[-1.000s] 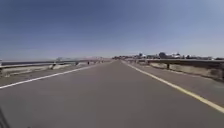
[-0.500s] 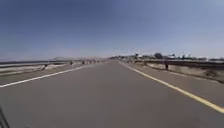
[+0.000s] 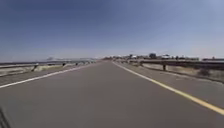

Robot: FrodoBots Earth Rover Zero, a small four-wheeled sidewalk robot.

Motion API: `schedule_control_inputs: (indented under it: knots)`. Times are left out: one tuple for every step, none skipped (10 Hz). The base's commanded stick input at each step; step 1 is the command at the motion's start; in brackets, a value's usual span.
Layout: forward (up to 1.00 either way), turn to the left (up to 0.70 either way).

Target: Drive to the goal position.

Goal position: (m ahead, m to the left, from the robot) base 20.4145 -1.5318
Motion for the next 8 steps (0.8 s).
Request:
schedule_control_inputs:
  knots:
    - [1.00,0.00]
    - [1.00,0.00]
    - [1.00,0.00]
    - [1.00,0.00]
    - [1.00,0.00]
    - [1.00,0.00]
    - [1.00,0.00]
    - [1.00,0.00]
